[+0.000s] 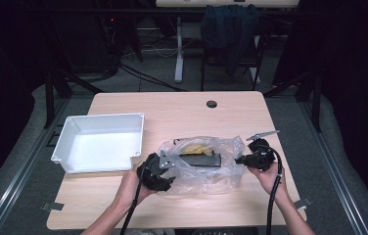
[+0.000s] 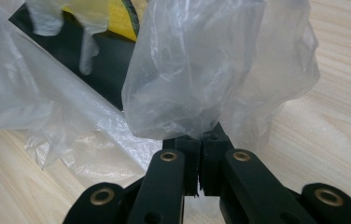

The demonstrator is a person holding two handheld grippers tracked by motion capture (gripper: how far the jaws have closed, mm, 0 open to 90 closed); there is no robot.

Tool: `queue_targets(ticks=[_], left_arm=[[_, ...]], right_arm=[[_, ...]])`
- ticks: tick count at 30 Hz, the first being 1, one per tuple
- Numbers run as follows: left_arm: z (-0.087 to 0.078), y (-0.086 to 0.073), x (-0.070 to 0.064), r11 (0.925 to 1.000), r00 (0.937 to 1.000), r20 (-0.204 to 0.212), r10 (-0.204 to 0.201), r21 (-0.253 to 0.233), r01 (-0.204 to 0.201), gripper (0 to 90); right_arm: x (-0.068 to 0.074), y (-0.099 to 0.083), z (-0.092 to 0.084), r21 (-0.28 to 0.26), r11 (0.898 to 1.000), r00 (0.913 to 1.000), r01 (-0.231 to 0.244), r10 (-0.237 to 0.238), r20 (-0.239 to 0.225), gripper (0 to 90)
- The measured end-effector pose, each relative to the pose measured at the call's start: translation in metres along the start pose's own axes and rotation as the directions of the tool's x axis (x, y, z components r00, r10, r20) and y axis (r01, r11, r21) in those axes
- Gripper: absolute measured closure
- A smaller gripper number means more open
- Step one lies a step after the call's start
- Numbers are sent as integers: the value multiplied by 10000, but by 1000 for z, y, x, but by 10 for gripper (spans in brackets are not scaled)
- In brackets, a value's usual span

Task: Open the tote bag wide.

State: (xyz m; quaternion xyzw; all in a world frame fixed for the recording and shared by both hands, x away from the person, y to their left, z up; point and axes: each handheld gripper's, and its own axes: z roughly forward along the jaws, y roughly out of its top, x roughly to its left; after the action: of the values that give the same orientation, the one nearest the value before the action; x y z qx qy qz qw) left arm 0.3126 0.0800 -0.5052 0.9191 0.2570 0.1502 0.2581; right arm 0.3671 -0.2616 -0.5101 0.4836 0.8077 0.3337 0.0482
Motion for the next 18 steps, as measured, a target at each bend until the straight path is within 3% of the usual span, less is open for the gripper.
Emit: queue_targets(ticks=[2,5,7,13,14,16,18], left_arm=[[8,1,-5,9994,9996,-159,253,248,-249,272],[20,4,-7,9981,9987,-273,426,455,-413,334],[25,5,-9,9962,9953,-717,655,623,-611,445],[36,-3,-6,9914,9934,-749,867,1051,-786,881],[36,-4,-4,9925,9948,-726,711,1050,-632,900],[31,-7,3,9986,9985,-556,11,524,18,900],[22,-8,13,9967,9953,-532,-809,1,810,900]], right_arm=[[0,0,1,30,10000,10000,3,-3,20,886],[0,0,1,34,10000,10000,-18,18,-6,887],[0,0,2,83,10000,10000,-15,16,-77,887],[-2,-1,2,57,9999,9999,-115,115,-93,887],[-4,-1,2,28,9999,9999,-129,129,-101,887],[-5,-2,1,-87,9997,9997,-237,236,-73,887],[-8,-2,0,-130,9993,9994,-354,353,-45,887]])
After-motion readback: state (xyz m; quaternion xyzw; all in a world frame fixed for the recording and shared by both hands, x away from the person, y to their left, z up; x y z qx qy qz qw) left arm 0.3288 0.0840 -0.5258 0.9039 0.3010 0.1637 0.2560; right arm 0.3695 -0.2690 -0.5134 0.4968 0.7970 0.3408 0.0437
